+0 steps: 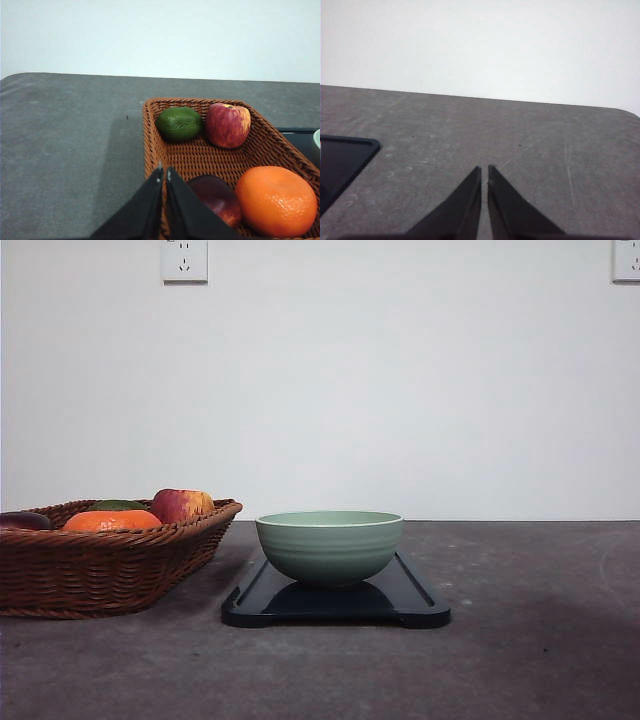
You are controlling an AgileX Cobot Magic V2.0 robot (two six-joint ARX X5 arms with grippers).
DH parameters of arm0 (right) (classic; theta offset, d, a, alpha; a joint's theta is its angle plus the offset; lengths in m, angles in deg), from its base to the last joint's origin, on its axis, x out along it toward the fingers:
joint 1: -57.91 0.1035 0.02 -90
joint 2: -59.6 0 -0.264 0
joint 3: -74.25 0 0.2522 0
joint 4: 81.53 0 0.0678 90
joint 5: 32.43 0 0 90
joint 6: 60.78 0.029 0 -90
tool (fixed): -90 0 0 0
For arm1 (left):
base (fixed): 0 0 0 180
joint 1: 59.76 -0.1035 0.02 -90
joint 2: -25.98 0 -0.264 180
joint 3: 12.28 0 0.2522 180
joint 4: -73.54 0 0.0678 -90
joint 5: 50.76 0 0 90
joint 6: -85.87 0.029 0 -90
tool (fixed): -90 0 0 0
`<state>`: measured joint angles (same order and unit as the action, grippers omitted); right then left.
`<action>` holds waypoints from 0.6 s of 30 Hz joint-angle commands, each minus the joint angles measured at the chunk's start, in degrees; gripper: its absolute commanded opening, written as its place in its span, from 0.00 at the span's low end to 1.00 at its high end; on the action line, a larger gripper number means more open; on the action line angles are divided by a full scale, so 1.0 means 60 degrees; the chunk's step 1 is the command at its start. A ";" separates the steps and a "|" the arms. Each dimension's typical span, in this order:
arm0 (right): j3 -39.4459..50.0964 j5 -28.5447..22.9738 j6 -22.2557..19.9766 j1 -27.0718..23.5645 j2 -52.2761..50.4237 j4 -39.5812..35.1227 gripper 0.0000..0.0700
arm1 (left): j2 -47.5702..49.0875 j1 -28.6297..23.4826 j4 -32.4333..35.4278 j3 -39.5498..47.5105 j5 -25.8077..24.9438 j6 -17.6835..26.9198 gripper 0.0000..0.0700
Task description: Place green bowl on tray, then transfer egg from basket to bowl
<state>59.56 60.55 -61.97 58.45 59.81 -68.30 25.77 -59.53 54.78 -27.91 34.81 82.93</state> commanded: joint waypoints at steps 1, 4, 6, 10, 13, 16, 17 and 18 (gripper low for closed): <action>0.0036 -0.0005 0.0124 0.0015 0.0000 -0.0113 0.02 | 0.0004 -0.0018 0.0051 0.0186 0.0007 0.0087 0.00; 0.0036 -0.0004 0.0124 0.0015 0.0000 -0.0113 0.02 | 0.0004 -0.0018 0.0049 0.0186 0.0005 0.0087 0.00; 0.0036 -0.0004 0.0124 0.0015 0.0000 -0.0113 0.02 | 0.0004 -0.0018 0.0051 0.0186 0.0007 0.0087 0.00; 0.0036 -0.0004 0.0124 0.0015 0.0000 -0.0113 0.02 | 0.0004 -0.0018 0.0051 0.0186 0.0007 0.0087 0.00; 0.0036 -0.0004 0.0124 0.0015 0.0000 -0.0113 0.02 | 0.0004 -0.0018 0.0051 0.0186 0.0006 0.0087 0.00; 0.0036 -0.0004 0.0124 0.0015 0.0000 -0.0113 0.02 | 0.0004 -0.0018 0.0051 0.0186 0.0007 0.0087 0.00; 0.0036 -0.0004 0.0124 0.0015 0.0000 -0.0113 0.02 | 0.0004 -0.0018 0.0051 0.0186 0.0007 0.0087 0.00; 0.0036 -0.0005 0.0124 0.0015 0.0000 -0.0113 0.02 | 0.0004 -0.0018 0.0051 0.0186 0.0007 0.0087 0.00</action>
<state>59.56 60.55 -61.97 58.45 59.81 -68.30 25.77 -59.53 54.78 -27.91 34.81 82.93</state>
